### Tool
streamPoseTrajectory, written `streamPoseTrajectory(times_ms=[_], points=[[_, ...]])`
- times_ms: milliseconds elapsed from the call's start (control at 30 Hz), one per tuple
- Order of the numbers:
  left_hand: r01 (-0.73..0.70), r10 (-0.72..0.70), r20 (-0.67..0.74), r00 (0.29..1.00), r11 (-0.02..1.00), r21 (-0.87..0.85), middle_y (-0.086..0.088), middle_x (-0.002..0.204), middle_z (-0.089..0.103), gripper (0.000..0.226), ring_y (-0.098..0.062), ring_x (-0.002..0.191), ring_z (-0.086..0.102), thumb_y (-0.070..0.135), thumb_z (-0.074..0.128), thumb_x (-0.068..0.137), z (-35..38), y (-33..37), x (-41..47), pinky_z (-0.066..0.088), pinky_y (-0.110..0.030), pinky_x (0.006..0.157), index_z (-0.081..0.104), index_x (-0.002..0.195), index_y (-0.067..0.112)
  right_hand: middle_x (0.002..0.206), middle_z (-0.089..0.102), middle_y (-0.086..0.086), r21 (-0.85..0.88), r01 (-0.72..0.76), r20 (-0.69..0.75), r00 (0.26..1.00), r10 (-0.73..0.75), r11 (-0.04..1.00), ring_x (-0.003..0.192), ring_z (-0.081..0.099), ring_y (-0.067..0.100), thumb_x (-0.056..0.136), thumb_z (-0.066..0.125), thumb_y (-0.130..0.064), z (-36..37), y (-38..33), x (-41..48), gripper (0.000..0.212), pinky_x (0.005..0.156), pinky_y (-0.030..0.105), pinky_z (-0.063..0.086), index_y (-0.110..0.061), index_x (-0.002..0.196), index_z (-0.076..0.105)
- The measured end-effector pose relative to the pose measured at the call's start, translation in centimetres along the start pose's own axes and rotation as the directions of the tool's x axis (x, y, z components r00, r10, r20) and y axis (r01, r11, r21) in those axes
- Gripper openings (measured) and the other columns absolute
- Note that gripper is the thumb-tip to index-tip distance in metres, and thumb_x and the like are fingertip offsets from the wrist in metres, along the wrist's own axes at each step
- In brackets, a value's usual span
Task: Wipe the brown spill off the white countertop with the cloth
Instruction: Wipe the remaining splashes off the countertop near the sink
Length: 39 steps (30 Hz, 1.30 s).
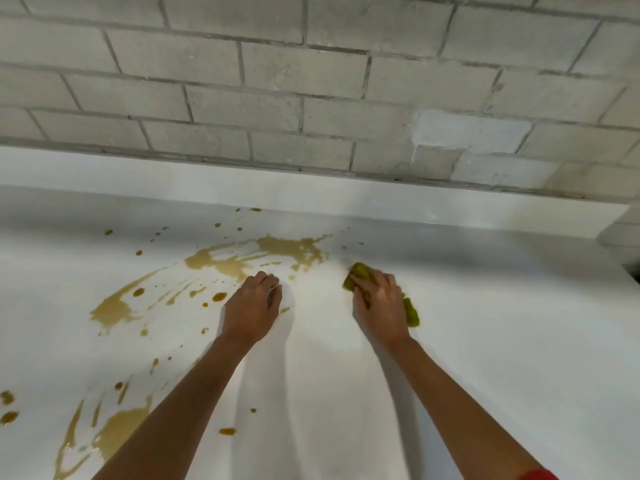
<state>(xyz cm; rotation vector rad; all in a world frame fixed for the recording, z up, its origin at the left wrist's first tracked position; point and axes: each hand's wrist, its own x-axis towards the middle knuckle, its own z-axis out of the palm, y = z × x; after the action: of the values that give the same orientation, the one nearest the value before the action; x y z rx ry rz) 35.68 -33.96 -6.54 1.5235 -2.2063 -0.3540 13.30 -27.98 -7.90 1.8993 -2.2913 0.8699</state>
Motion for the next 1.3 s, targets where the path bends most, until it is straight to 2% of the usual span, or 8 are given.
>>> streamPoseTrajectory(times_ms=[133,333,400,567,767,1000,1167,1300], points=[[0.014,-0.014,0.002,1.0,0.998,0.06,0.0,0.108,0.06,0.03,-0.018,0.102,0.056,0.03,0.041,0.097,0.0,0.7,0.4,0.051,-0.035,0.074,0.063,0.106,0.012,0.125,0.057,0.016,-0.037,-0.134,0.036,0.99,0.136,0.99,0.111,0.05,0.037,0.087,0.051,-0.011,1.5,-1.7,3.3,0.031,0.089,0.042,0.041,-0.011,0.116,0.063],[-0.052,0.06,-0.031,0.998,0.971,0.233,-0.01,0.087,0.064,0.032,-0.031,0.081,0.062,0.028,0.046,0.094,-0.1,0.7,4.0,0.046,-0.039,0.073,0.066,0.083,0.005,0.126,0.06,0.0,0.144,0.189,0.094,0.975,-0.204,0.971,0.104,0.054,0.024,0.084,0.057,-0.018,2.1,-4.0,0.6,0.029,0.088,0.036,0.046,-0.024,0.111,0.067],[-0.069,0.081,-0.045,0.996,0.972,0.227,-0.01,0.088,0.064,0.025,-0.03,0.081,0.062,0.023,0.049,0.092,0.3,0.7,5.4,0.046,-0.039,0.071,0.065,0.083,0.005,0.125,0.061,-0.001,0.167,0.201,0.075,0.974,-0.216,0.965,0.104,0.055,0.023,0.083,0.058,-0.018,1.2,-1.8,0.5,0.029,0.089,0.035,0.047,-0.025,0.109,0.068],[-0.058,0.056,0.015,0.998,0.98,0.189,-0.007,0.112,0.056,0.025,-0.026,0.102,0.053,0.021,0.046,0.092,1.3,0.2,8.4,0.041,-0.038,0.084,0.058,0.11,0.01,0.129,0.056,0.013,0.018,-0.046,0.042,0.998,0.045,0.999,0.104,0.053,0.037,0.081,0.059,-0.008,0.1,3.1,4.2,0.03,0.087,0.04,0.047,-0.014,0.108,0.068],[0.059,-0.073,0.124,0.99,0.991,0.117,-0.003,0.15,0.034,0.044,-0.022,0.139,0.028,0.031,0.035,0.098,2.7,-0.3,11.6,0.022,-0.039,0.112,0.039,0.139,0.017,0.143,0.04,0.005,-0.069,-0.197,0.086,0.975,0.203,0.978,0.121,0.039,0.029,0.094,0.042,-0.017,3.2,2.3,9.6,0.032,0.094,0.037,0.035,-0.014,0.122,0.056],[0.066,-0.071,0.038,0.997,0.99,0.121,-0.003,0.137,0.053,0.04,-0.027,0.124,0.048,0.035,0.032,0.098,3.6,-0.6,12.8,0.029,-0.04,0.106,0.051,0.129,0.017,0.136,0.054,0.003,0.181,0.18,0.173,0.962,-0.211,0.967,0.114,0.05,0.029,0.088,0.056,-0.018,2.5,3.0,8.1,0.031,0.096,0.038,0.044,-0.022,0.116,0.065],[0.06,-0.064,0.033,0.997,0.992,0.108,-0.006,0.13,0.056,0.039,-0.03,0.118,0.051,0.036,0.033,0.098,3.8,-0.3,12.7,0.034,-0.041,0.101,0.053,0.124,0.015,0.137,0.051,0.002,0.058,-0.093,0.072,0.993,0.089,0.994,0.119,0.045,0.026,0.09,0.05,-0.016,3.0,5.3,11.3,0.031,0.098,0.032,0.038,-0.02,0.118,0.063],[0.068,-0.074,0.045,0.996,0.991,0.114,-0.007,0.127,0.057,0.039,-0.029,0.117,0.052,0.036,0.033,0.098,3.8,0.1,12.6,0.035,-0.041,0.099,0.053,0.122,0.013,0.14,0.046,0.008,-0.015,-0.114,0.12,0.986,0.114,0.993,0.119,0.042,0.031,0.091,0.045,-0.014,5.1,2.3,13.6,0.034,0.098,0.038,0.035,-0.015,0.122,0.058]])
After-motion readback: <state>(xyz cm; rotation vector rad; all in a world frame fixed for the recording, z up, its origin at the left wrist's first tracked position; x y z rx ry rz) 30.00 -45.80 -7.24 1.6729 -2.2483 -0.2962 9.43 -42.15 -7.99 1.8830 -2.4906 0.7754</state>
